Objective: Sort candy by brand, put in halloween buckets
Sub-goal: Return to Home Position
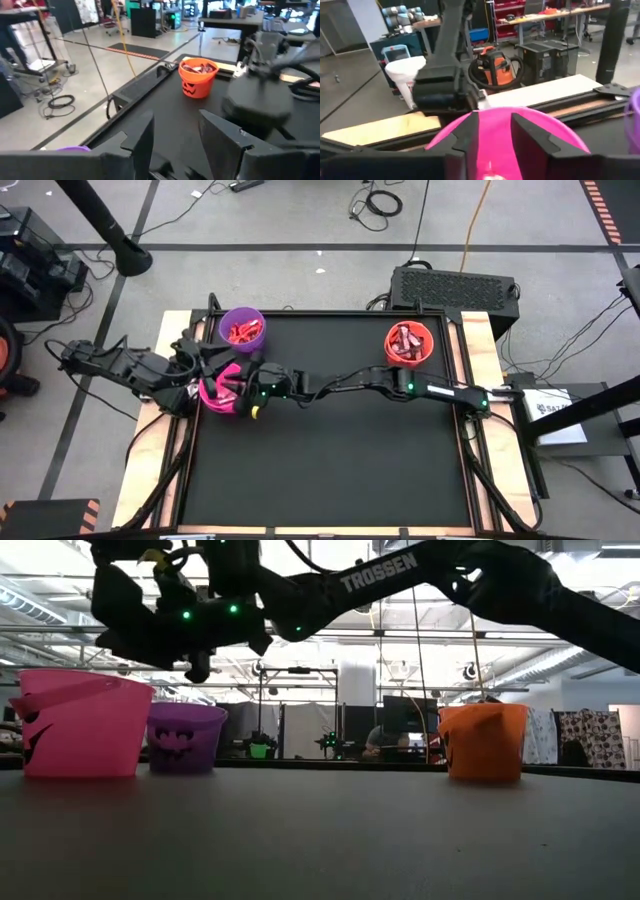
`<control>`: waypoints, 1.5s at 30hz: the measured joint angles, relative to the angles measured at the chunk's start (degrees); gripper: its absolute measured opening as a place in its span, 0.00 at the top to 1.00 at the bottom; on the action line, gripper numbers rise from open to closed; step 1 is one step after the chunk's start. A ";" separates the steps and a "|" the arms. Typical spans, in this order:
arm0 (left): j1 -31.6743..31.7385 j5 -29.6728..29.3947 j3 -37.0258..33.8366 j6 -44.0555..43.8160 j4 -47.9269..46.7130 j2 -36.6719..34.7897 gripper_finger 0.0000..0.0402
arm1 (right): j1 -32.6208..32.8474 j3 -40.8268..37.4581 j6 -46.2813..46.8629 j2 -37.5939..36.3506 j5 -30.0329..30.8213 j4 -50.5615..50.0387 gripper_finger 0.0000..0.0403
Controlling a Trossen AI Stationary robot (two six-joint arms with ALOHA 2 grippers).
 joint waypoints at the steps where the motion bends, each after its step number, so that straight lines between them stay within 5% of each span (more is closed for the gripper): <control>1: 0.00 0.52 -0.23 -0.06 0.02 0.00 0.60 | -0.20 0.02 0.29 -0.17 0.03 -0.19 0.75; 6: 0.00 1.33 -1.54 -1.58 -0.14 -0.17 0.60 | -0.54 0.02 0.47 -0.90 -1.59 -3.65 0.60; 13: 0.00 2.86 -2.86 -2.86 -0.55 -0.37 0.60 | -1.18 -0.01 -7.10 -9.15 -3.75 -29.09 0.49; 22: -0.04 8.74 -7.30 3.32 17.52 2.43 0.60 | -0.57 -0.35 -10.60 -20.78 4.99 -58.98 0.47; 27: -0.04 15.71 -11.88 6.39 30.73 5.25 0.60 | 0.21 -5.15 -9.80 -27.29 6.67 -63.73 0.47; 31: -0.04 17.06 -12.90 6.23 34.35 6.86 0.60 | 1.88 -17.34 -7.45 -36.04 10.36 -61.73 0.47; 35: -0.08 20.38 -12.98 6.10 36.66 8.77 0.60 | 3.94 -37.88 -3.74 -48.56 16.00 -53.70 0.47; 45: -1.57 21.04 -16.24 6.17 50.47 17.56 0.60 | 8.76 -86.51 2.33 -85.18 13.68 -16.08 0.47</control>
